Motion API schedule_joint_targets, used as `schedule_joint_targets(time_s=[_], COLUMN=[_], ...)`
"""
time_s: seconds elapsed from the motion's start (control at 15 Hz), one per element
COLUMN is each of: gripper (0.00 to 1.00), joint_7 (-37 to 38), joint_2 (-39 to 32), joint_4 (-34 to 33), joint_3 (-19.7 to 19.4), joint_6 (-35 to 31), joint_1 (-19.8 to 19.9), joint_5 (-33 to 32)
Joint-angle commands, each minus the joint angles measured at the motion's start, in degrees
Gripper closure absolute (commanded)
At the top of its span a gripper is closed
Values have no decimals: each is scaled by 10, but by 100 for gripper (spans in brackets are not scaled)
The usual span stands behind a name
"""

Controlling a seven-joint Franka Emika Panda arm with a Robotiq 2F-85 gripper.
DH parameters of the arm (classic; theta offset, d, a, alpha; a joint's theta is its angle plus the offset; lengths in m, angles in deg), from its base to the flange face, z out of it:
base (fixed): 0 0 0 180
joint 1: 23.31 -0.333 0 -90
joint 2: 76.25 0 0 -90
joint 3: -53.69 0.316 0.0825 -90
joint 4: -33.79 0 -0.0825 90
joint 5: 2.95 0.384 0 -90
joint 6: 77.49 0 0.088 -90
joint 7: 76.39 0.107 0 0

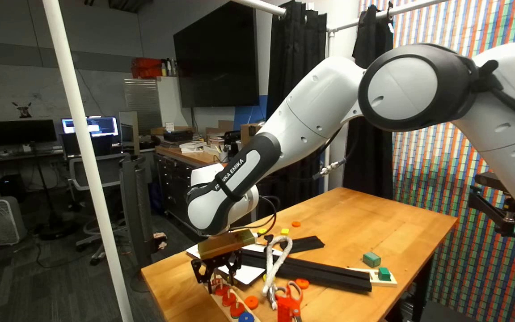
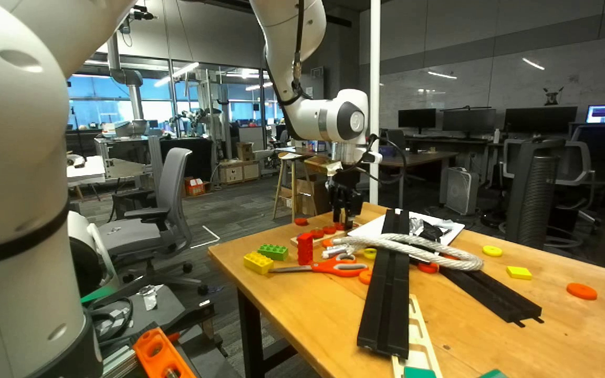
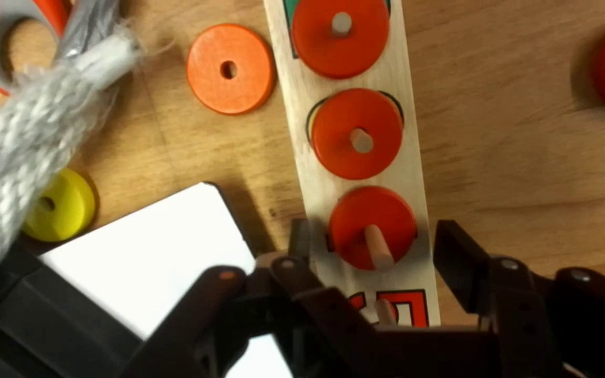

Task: Put an orange disc from the table onto the wooden rack

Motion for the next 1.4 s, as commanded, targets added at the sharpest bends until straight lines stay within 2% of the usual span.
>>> schedule_joint_targets(time_s=[0.0, 0.27, 0.53, 0.87, 1.13, 1.33], gripper=[3, 0, 0, 0, 0, 0], joint_7=[-5, 21, 78, 209, 330, 369], joint_2=[9, 65, 179, 333, 462, 558], joint_4=[8, 65, 171, 314, 428, 510], joint_3=[-3, -9, -11, 2, 44, 81], joint_6=[-4, -24, -48, -81, -90, -86], joint_1=[-3, -21, -52, -75, -47, -14], joint_5=[17, 4, -22, -122, -207, -217])
